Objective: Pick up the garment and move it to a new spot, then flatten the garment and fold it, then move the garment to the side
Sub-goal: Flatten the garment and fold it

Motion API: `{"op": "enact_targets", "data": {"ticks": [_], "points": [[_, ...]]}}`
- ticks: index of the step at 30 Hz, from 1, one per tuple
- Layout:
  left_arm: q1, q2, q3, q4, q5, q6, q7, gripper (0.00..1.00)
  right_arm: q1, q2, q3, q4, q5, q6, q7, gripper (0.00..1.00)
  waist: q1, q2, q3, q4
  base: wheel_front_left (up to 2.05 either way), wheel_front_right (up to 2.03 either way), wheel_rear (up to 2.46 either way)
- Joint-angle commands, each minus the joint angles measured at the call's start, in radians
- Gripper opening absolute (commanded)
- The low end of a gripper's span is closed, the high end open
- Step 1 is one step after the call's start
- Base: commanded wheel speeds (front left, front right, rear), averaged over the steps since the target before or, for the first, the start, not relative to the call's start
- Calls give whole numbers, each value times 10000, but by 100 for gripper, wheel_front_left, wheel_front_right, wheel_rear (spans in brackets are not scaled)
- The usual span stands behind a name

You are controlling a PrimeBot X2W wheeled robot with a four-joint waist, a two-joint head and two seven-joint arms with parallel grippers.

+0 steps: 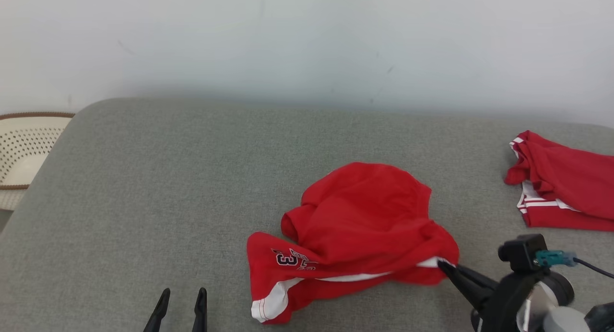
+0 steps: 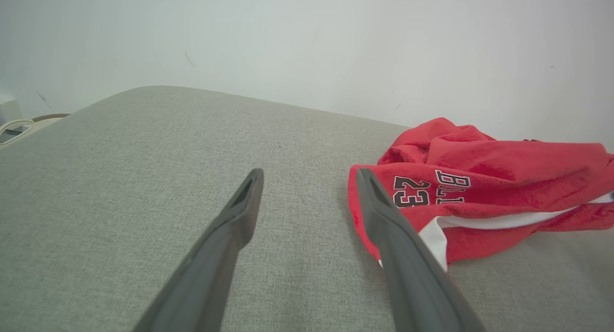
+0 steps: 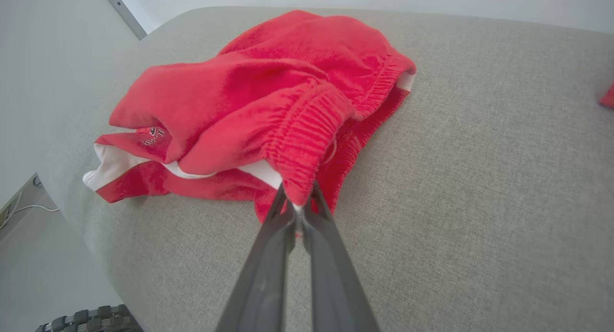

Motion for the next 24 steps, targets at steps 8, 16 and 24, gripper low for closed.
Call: {"op": "enact_targets", "data": {"ticks": [8, 16, 24], "points": [[257, 7, 109, 79, 44, -53, -44, 100, 957, -548, -584, -802, 414, -7, 939, 37, 1, 0, -151, -210, 0, 0, 0], [255, 8, 139, 56, 65, -44, -44, 100, 1476, -308, -1335, -1055, 243, -7, 752, 100, 1, 0, -186, -273, 0, 0, 0], [236, 6, 181, -102, 75, -16, -44, 100, 1771, -60, -2426, -1209, -433, -7, -103, 100, 1, 0, -95, -372, 0, 0, 0]]}}
